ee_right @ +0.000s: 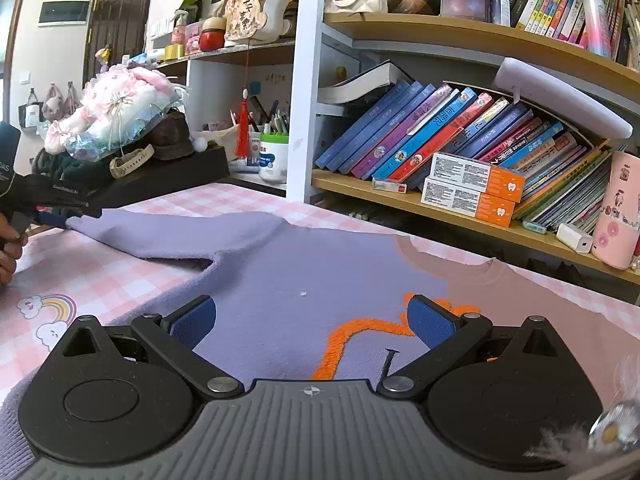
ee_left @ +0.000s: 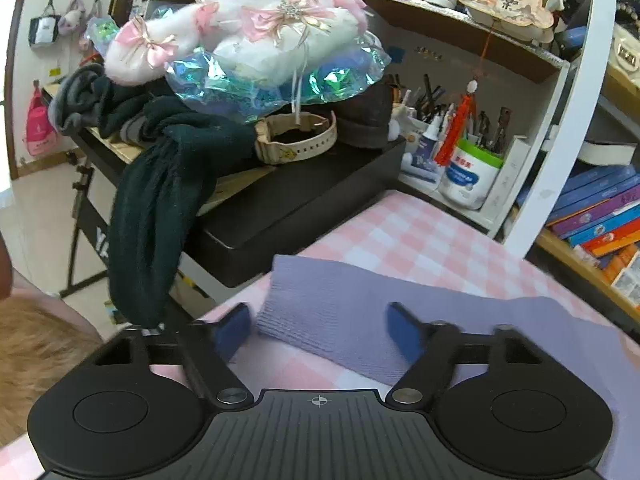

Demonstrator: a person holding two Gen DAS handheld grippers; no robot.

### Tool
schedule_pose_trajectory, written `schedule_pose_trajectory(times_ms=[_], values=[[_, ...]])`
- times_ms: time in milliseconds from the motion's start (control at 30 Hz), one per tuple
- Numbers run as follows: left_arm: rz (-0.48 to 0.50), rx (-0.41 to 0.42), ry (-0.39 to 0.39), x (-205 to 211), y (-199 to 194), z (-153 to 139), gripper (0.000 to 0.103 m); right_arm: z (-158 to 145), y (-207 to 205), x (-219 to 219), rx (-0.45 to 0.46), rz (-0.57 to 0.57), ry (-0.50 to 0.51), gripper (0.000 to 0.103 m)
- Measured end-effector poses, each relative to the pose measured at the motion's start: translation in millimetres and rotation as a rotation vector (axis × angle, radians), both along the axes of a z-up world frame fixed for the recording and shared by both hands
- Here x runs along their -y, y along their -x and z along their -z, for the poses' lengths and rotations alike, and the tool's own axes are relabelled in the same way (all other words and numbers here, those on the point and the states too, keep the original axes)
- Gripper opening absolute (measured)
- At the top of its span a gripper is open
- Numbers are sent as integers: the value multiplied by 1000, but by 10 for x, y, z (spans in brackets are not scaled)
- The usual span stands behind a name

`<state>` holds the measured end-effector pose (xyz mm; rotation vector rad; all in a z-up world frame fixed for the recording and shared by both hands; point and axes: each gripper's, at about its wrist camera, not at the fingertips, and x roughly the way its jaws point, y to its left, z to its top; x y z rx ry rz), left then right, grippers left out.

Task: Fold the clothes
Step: 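Move both tools toward the lavender sleeve and hover above it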

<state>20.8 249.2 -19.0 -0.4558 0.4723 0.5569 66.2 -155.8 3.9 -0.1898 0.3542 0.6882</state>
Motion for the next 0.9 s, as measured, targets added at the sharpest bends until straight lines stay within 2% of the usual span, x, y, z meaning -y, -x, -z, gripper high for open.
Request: schedule_pose_trajectory(times_ms=[33,133,167,267,367,533,633,733,900], values=[[7,16,24,-20,-6,10,38,-1,3,3,-1,0,-2,103],[18,89,131,-120,-25,53,24,0,20,27,-6,6,-9,103],[16,113,157,-144,-32,63,22,0,26,38,-9,9,-13,103],[45,181,201,-122,-65,53,22,0,33,66,-16,19,-23,103],[93,204,202,-32,-152,30,23,12,5,44,-30,26,-8,103],[35,180,159,-54,-98,32,24,17,17,30,-26,33,5,103],[-5,169,172,-150,-24,71,24,24,9,16,-30,32,15,103],[-2,151,205,-213,-41,130,23,28,8,2,-30,30,26,103],[17,157,201,-218,-55,148,22,25,6,14,-31,33,21,103]])
